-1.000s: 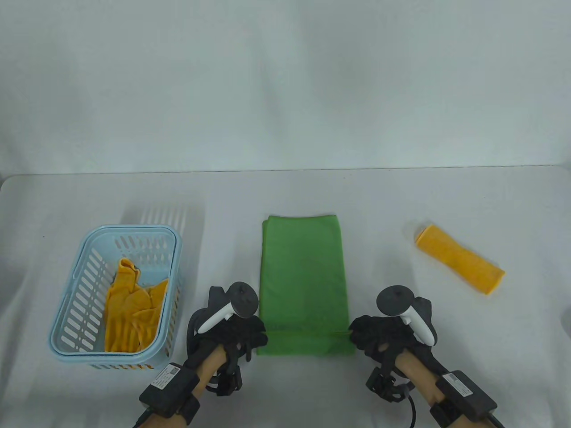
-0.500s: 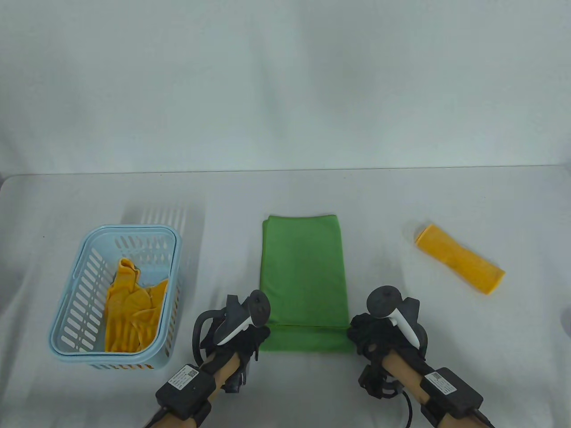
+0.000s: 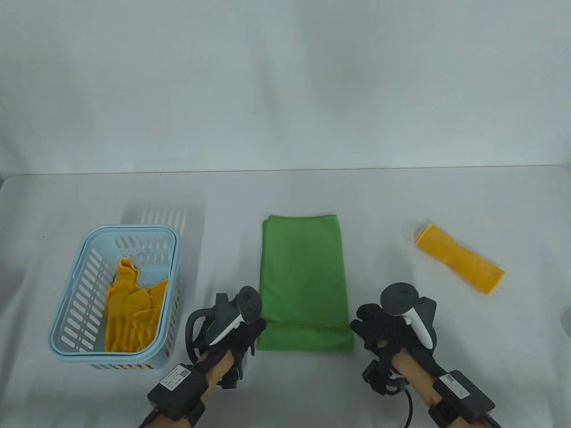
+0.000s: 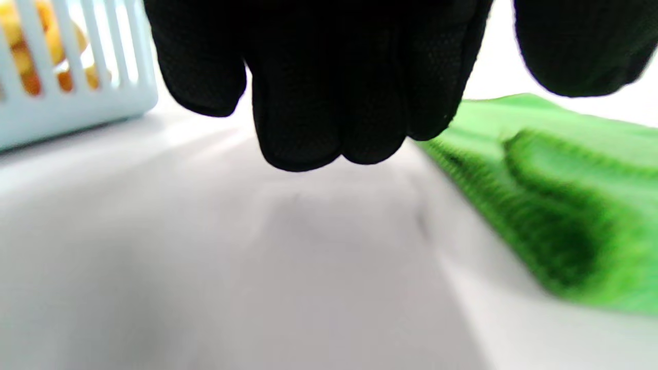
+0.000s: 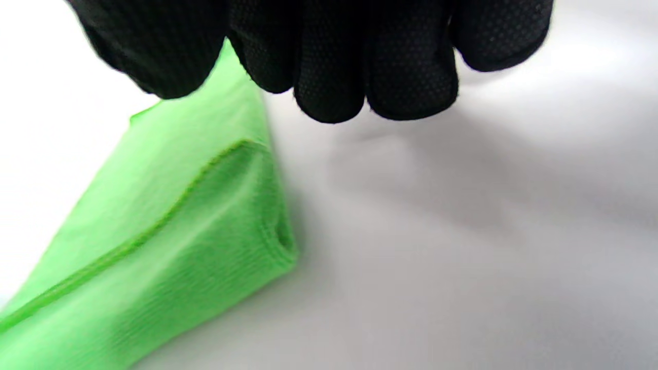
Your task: Roll square towel into towel roll
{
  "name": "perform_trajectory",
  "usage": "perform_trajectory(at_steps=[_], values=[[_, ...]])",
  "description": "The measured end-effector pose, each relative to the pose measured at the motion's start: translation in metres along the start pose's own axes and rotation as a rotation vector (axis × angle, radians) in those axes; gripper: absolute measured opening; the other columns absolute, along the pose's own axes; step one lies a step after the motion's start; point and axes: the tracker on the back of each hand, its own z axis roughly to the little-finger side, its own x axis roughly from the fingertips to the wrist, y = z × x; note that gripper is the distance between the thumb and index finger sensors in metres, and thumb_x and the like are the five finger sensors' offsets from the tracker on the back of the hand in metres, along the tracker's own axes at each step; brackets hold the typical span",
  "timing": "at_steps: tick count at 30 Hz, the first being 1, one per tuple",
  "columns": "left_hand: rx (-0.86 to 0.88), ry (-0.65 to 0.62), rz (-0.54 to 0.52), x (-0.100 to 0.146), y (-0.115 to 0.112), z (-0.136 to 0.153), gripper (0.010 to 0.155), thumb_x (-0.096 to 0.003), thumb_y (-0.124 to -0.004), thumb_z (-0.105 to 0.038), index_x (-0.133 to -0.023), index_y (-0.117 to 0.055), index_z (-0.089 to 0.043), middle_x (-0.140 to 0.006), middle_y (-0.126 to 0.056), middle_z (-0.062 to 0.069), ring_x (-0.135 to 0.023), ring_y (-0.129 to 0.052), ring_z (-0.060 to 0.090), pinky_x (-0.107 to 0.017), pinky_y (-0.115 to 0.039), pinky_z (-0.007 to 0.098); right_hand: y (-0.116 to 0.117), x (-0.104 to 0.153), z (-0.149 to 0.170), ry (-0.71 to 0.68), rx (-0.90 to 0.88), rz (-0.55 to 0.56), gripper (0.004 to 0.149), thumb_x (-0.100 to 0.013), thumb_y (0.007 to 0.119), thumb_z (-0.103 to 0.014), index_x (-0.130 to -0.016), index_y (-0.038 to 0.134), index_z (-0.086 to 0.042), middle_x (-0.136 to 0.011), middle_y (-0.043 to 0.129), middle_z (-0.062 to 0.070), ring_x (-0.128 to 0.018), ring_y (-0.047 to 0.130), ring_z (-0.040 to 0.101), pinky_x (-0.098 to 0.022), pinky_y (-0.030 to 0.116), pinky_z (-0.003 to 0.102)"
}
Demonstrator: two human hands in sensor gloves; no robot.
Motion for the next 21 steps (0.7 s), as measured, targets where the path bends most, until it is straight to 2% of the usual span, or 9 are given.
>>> perform_trajectory(at_steps=[5,7,9,11,13,21], values=[[-0.035,-0.137,-0.073,0.016,0.014,-0.018,0.068,-0.0324,-0.078,-0.061,-0.094,-0.077,-0.033,-0.093,-0.087,-0.005,-0.081,-0.096,0.024,-0.067,-0.073,0.052,0.005,0.019,-0.021,-0.163,0.087,0.024,0.068,-0.031,0.082,-0.051,-0.092,0.062,-0.029,-0.091,0.078,-0.001,-0.08,0.082,0.03,-0.06,0.068,0.055],[-0.083,-0.251,-0.056,0.021,0.012,-0.027,0.068,-0.0327,-0.077,-0.06,-0.096,-0.072,-0.035,-0.098,-0.081,-0.006,-0.087,-0.091,0.023,-0.069,-0.071,0.052,0.014,0.024,-0.03,-0.28,0.133,-0.033,0.071,-0.031,0.082,-0.049,-0.094,0.055,-0.031,-0.095,0.071,-0.002,-0.087,0.075,0.03,-0.065,0.062,0.055],[-0.154,-0.357,-0.007,0.025,0.006,-0.036,0.068,-0.0337,-0.077,-0.056,-0.098,-0.067,-0.037,-0.104,-0.072,-0.006,-0.094,-0.082,0.023,-0.072,-0.068,0.051,0.025,0.027,-0.036,-0.328,0.205,-0.084,0.073,-0.032,0.083,-0.046,-0.096,0.05,-0.032,-0.099,0.065,-0.002,-0.091,0.069,0.03,-0.067,0.059,0.055],[-0.19,-0.368,0.002,0.026,0.002,-0.04,0.068,-0.0336,-0.078,-0.055,-0.098,-0.066,-0.036,-0.105,-0.07,-0.006,-0.095,-0.081,0.023,-0.072,-0.067,0.052,0.031,0.027,-0.038,-0.342,0.262,-0.088,0.073,-0.032,0.084,-0.044,-0.096,0.049,-0.032,-0.1,0.062,-0.003,-0.094,0.065,0.03,-0.069,0.057,0.056],[-0.236,-0.389,0.057,0.025,-0.008,-0.044,0.069,-0.0339,-0.077,-0.054,-0.099,-0.065,-0.036,-0.107,-0.068,-0.005,-0.097,-0.079,0.024,-0.073,-0.066,0.052,0.041,0.026,-0.038,-0.341,0.363,-0.091,0.072,-0.032,0.084,-0.042,-0.096,0.05,-0.033,-0.102,0.059,-0.003,-0.096,0.062,0.03,-0.07,0.055,0.056],[-0.298,-0.369,0.119,0.021,-0.027,-0.041,0.075,-0.0348,-0.077,-0.052,-0.104,-0.055,-0.031,-0.111,-0.058,-0.001,-0.1,-0.074,0.026,-0.074,-0.067,0.048,0.057,0.023,-0.034,-0.311,0.552,-0.008,0.071,-0.031,0.083,-0.047,-0.095,0.06,-0.029,-0.104,0.059,-0.003,-0.098,0.062,0.031,-0.072,0.053,0.056]])
